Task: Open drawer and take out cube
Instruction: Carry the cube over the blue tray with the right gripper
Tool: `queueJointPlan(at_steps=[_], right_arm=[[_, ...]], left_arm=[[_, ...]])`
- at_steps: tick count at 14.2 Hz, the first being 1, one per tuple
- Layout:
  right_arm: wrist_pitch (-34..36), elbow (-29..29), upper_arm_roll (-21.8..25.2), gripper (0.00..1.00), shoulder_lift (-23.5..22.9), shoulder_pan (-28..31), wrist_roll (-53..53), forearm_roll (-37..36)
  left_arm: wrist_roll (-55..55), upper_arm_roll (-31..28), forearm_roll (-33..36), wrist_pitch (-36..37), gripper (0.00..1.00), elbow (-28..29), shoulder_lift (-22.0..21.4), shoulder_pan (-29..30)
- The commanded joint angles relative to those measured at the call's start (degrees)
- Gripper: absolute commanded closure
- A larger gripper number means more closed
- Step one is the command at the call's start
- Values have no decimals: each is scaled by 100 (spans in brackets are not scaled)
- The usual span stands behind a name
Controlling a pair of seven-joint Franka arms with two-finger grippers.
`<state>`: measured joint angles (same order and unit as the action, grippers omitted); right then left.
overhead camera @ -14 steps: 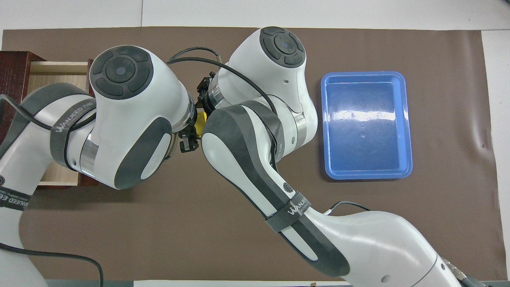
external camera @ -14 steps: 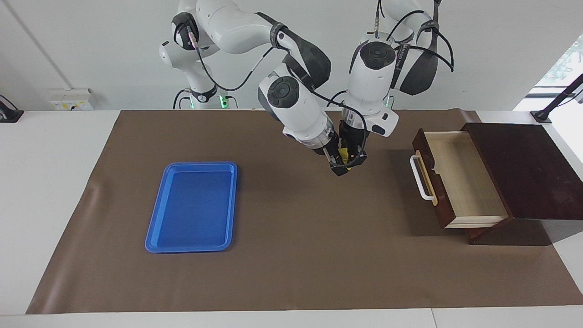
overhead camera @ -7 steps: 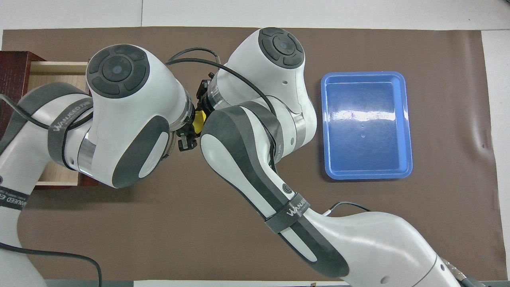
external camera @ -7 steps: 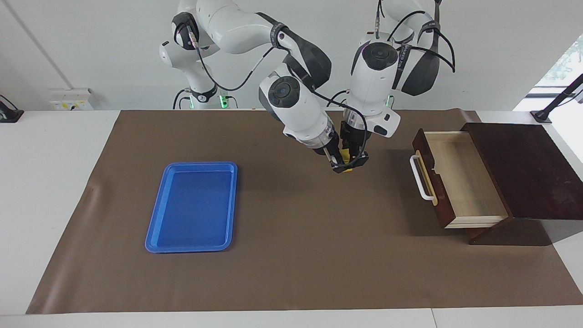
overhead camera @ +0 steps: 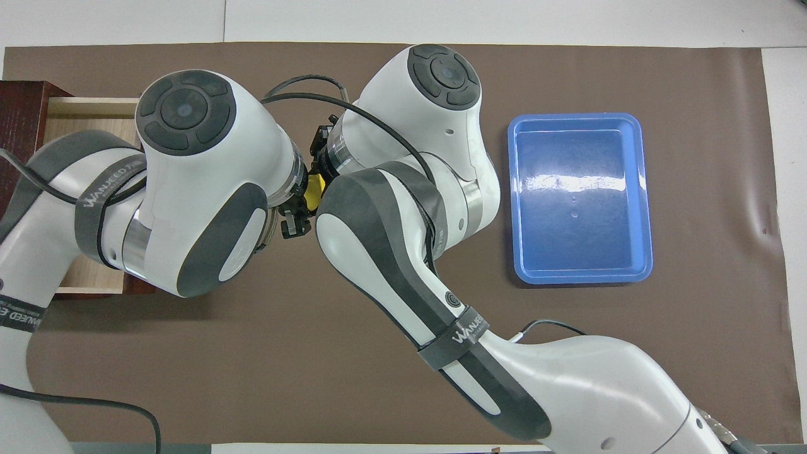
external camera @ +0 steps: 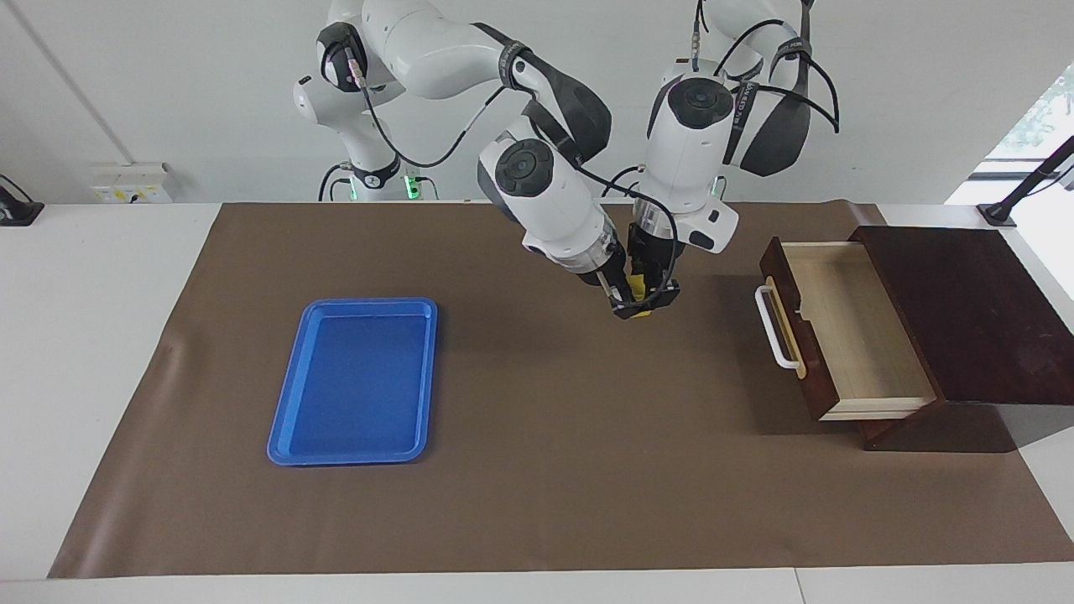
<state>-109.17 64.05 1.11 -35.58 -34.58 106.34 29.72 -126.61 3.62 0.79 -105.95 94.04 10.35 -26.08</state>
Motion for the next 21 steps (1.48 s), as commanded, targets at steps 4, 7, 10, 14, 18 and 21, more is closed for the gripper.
queueJointPlan(at_steps=[4,7,10,14,18,21], right_arm=[[-280,117,12,100,69,-66,115,-98],[-280,160,12,100,69,-57,62,-150],[-271,204,21,100,78,118,-51,-186],[-297,730,3,100,306,881,-1086,-98],[-789,1653,3,100,596,1664,-2071,34],[-782,2050,-6,100,737,2366,-2539,191]], left_arm=[[224,-28,-44,92,0,176,-156,190],[566,-28,-44,110,0,273,-191,542],[1023,-28,-35,39,0,518,-279,859],[1787,-28,-26,-311,0,984,-437,1350],[2499,-28,-18,-628,0,1213,-499,1790],[3087,-28,9,-840,0,1353,-517,2177]])
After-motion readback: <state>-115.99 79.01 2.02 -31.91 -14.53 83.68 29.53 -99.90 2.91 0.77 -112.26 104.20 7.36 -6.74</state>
